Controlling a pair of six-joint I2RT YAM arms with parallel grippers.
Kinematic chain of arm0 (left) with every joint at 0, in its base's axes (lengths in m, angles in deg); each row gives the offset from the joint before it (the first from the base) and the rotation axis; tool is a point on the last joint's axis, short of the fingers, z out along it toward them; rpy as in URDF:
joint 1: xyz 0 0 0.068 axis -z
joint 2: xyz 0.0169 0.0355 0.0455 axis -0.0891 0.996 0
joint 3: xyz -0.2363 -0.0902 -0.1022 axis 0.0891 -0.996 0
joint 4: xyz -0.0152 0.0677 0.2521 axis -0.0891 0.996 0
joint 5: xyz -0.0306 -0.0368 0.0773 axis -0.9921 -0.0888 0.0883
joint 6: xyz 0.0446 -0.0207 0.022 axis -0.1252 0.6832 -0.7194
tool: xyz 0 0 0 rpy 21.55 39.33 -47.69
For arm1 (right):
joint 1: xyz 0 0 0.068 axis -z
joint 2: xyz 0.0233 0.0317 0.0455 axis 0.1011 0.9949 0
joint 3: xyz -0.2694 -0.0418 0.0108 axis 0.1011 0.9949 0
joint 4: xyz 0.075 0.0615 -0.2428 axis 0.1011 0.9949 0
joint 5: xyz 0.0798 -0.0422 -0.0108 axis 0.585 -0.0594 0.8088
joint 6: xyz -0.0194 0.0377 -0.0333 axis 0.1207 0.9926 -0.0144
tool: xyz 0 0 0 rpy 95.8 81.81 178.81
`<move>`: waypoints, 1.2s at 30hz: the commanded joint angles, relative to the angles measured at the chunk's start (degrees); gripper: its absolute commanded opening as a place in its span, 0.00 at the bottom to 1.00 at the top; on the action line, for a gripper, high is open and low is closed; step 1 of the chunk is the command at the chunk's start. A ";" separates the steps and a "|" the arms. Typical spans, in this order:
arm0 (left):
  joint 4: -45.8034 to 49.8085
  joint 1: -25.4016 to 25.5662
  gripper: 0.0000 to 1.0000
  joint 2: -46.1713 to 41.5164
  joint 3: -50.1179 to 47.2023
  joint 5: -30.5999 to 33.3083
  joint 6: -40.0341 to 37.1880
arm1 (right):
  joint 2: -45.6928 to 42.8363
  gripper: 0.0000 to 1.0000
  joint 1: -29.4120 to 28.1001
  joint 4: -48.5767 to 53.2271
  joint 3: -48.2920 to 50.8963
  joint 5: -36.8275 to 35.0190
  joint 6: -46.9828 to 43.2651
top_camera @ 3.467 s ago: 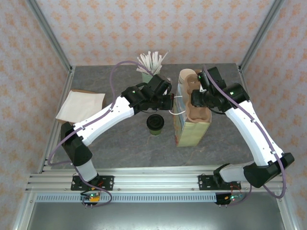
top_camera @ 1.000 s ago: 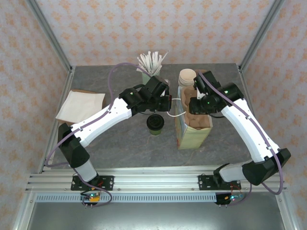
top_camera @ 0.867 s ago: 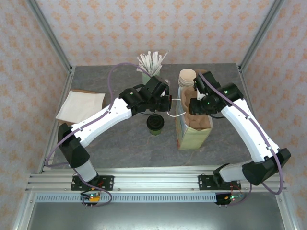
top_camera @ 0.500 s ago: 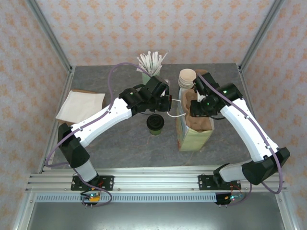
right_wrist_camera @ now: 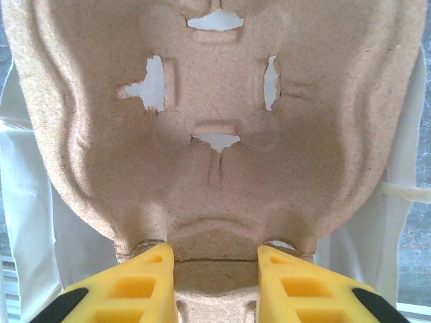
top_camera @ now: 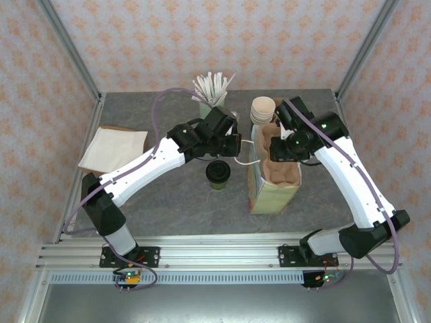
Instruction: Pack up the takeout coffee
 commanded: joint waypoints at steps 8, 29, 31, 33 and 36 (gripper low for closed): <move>-0.76 -0.20 0.00 1.31 1.62 0.74 -1.15 | 0.42 0.29 -0.32 4.27 0.49 1.23 1.31; -1.37 -0.24 0.00 1.60 1.64 -0.36 -1.37 | 3.57 0.28 -0.27 -1.69 8.25 -0.89 0.68; -1.60 -0.20 0.00 1.49 1.46 -0.67 -1.12 | 3.92 0.28 -0.27 -2.47 8.77 -0.97 0.70; -1.79 -0.11 0.00 1.49 1.44 -1.17 -0.88 | 4.16 0.28 -0.31 -3.12 9.63 -1.19 0.81; -1.97 0.10 0.00 1.34 1.43 -1.44 -0.59 | 4.25 0.28 -0.32 -5.05 10.99 -1.90 1.25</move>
